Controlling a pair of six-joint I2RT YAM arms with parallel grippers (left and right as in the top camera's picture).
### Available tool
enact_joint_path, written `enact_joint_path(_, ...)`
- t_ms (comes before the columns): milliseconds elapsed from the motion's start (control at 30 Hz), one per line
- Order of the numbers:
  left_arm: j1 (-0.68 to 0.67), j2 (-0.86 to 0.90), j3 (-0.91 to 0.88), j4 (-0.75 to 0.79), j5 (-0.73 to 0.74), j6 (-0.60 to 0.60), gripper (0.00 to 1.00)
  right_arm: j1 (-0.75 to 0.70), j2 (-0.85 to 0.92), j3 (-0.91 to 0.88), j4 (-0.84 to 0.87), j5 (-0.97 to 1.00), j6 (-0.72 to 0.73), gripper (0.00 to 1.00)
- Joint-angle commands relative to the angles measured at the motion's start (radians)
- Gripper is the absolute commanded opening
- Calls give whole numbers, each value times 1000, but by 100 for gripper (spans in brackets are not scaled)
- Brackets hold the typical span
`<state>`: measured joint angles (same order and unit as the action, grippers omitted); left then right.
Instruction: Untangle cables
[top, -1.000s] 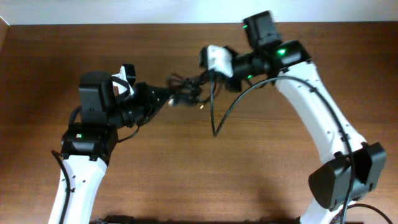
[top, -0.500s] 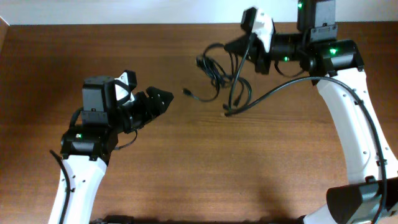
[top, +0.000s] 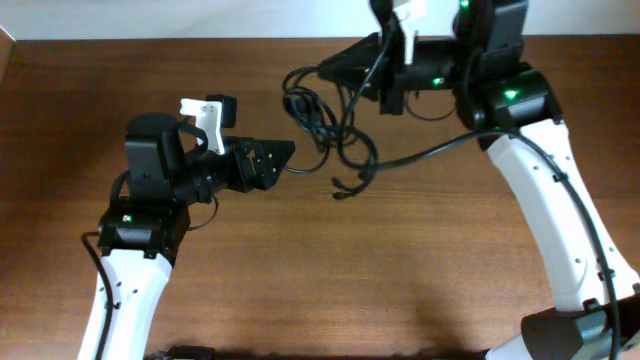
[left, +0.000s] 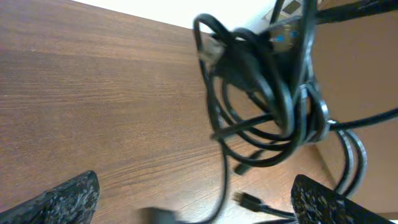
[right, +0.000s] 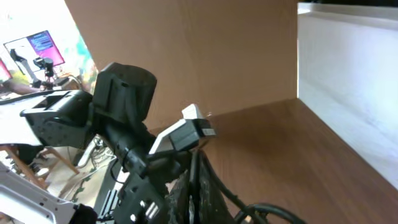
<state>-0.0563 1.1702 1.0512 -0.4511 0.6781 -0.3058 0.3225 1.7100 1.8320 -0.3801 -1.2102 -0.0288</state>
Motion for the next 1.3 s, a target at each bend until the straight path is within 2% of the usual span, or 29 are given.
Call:
enact_joint_path(0, -2, -3, 8, 3, 19, 19, 99, 38, -28, 15, 6, 89, 11, 4)
enact_joint_path(200, -2, -3, 8, 23, 18, 5, 99, 45, -13, 12, -17, 97, 12, 4)
enact_joint_path(233, -2, -3, 8, 66, 15, 4, 99, 55, -13, 12, -25, 97, 11, 4)
enact_joint_path(367, -2, -3, 8, 248, 14, -137, 99, 83, -13, 12, -39, 149, 11, 4)
enact_joint_path(433, -2, -2, 8, 254, 3, -153, 99, 98, -13, 12, -38, 149, 12, 4)
enact_joint_path(567, -53, 45, 8, 175, -153, -149, 99, 153, -13, 12, 21, 100, 72, 4)
enact_joint_path(733, -147, 204, 8, 180, -285, -149, 99, 187, -15, 12, 190, 7, 190, 4)
enact_joint_path(833, -145, 314, 8, 172, -351, -140, 99, 142, -15, 12, 270, 6, 230, 4)
enact_joint_path(933, -128, 352, 8, 166, -383, -79, 99, 68, -16, 13, 309, 5, 248, 4)
enact_joint_path(1000, -123, 354, 8, 142, -502, -62, 99, 5, -16, 13, 378, 5, 267, 4)
enact_joint_path(1067, -123, 354, 8, 109, -593, -59, 99, -60, -17, 13, 497, 5, 354, 4)
enact_joint_path(1133, -123, 354, 8, 101, -564, -60, 99, -114, -17, 13, 544, -74, 408, 4)
enact_joint_path(1167, -123, 354, 8, 105, -525, -60, 99, -128, -16, 12, 521, -127, 402, 4)
enact_joint_path(1200, -124, 354, 8, 111, -479, -60, 99, -136, -14, 12, 490, -172, 384, 22)
enact_joint_path(1233, -124, 353, 8, 119, -431, -60, 99, -144, -10, 12, 446, -216, 336, 31)
enact_joint_path(1267, -124, 351, 8, 124, -396, -60, 99, -151, -5, 12, 393, -251, 280, 34)
